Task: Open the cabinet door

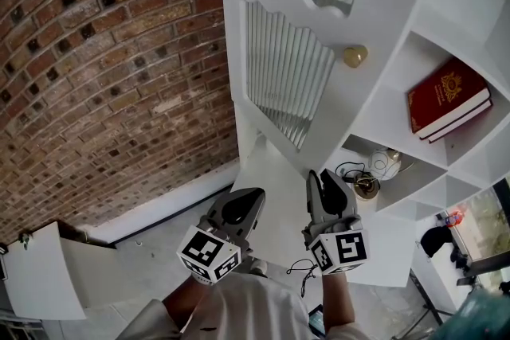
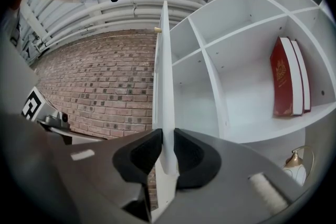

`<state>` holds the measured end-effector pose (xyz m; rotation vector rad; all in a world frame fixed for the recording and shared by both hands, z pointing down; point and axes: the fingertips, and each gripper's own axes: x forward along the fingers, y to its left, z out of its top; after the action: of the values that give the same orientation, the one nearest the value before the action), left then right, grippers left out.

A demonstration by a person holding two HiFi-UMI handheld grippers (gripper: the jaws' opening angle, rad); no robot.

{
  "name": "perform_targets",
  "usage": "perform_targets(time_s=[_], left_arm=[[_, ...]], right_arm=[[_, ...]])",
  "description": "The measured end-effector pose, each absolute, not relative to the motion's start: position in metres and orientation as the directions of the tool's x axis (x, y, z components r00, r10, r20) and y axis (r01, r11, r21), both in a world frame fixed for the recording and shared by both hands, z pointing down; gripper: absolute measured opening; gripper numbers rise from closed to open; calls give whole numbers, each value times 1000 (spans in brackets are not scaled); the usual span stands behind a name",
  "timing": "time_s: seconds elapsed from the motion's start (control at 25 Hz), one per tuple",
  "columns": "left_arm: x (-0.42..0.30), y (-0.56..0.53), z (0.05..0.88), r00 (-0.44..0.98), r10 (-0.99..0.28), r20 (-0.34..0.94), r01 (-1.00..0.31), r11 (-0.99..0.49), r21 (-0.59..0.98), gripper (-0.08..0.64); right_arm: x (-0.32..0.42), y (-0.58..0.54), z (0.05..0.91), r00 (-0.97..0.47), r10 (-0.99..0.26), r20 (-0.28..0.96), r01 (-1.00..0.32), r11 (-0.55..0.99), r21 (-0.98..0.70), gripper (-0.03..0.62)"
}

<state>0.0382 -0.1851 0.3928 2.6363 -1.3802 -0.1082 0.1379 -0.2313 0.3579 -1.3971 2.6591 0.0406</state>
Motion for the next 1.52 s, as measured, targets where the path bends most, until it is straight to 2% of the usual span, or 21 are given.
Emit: perform_targets(time_s=[0.44,1.52], left_arm=[[32,-180,394,570,-822,5,-808,-560,182,9],[-20,-160,381,666,-746,28,-735,-648,200,9]], right_arm=[[131,-223,358,-566,-813,-138,-817,575,-35,78],[96,-192,357,-453,-884,-111,-887,460,-46,78]])
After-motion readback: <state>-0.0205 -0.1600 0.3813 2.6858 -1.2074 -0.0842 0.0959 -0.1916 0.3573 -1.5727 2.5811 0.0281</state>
